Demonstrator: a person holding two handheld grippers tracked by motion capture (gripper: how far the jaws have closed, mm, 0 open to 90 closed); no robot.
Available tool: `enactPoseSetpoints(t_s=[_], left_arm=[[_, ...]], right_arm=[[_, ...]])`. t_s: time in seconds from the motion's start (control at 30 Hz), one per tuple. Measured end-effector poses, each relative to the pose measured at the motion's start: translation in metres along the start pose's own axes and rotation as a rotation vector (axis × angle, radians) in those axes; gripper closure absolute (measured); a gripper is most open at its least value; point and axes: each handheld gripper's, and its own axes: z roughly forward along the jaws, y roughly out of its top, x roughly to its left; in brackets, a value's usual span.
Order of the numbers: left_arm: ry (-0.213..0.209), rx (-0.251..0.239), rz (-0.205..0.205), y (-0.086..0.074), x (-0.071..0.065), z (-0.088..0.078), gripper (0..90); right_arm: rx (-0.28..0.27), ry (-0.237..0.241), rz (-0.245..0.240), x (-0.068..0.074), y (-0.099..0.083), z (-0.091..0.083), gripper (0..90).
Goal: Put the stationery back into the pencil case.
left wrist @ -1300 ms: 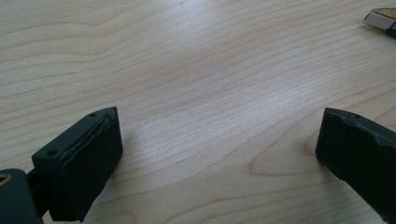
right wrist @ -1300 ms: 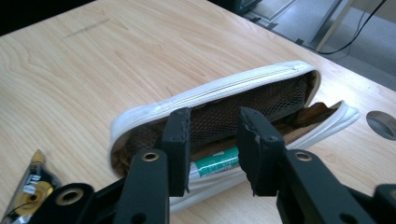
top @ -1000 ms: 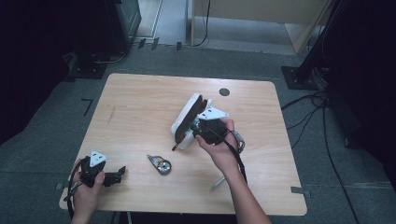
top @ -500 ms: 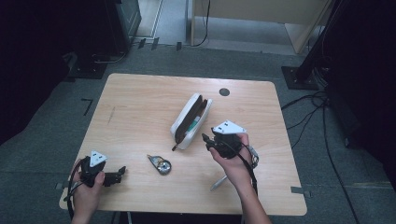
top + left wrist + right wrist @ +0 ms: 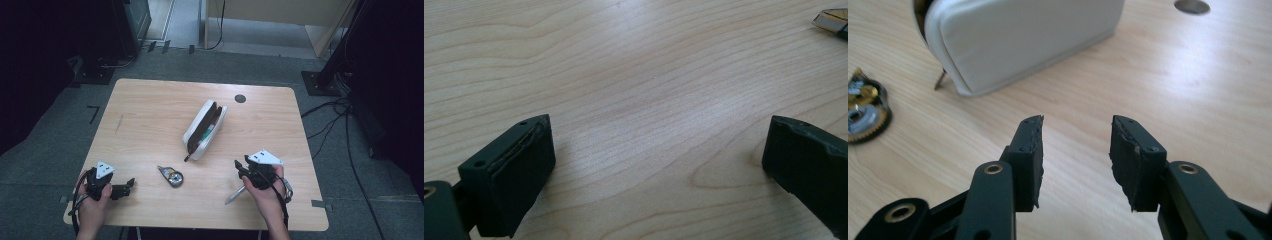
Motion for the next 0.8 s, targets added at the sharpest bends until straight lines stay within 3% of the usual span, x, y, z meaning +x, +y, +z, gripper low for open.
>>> enactPoseSetpoints(t_s=[0.43, 0.53, 0.63, 0.8], left_arm=[[0.0, 0.0, 0.0, 0.0, 0.0, 0.0, 0.7], [0.0, 0.0, 0.0, 0.0, 0.0, 0.0, 0.7], [0.0, 0.0, 0.0, 0.0, 0.0, 0.0, 0.7], [0.0, 0.0, 0.0, 0.0, 0.0, 0.0, 0.7]], right_arm=[[0.039, -0.051, 0.145, -0.011, -0.058, -0.015, 59.1], [0.05, -0.049, 0.163, -0.011, -0.062, -0.015, 59.1], [0.067, -0.082, 0.195, -0.01, -0.069, -0.013, 59.0], [0.09, -0.063, 0.224, -0.006, -0.075, -0.009, 58.6]])
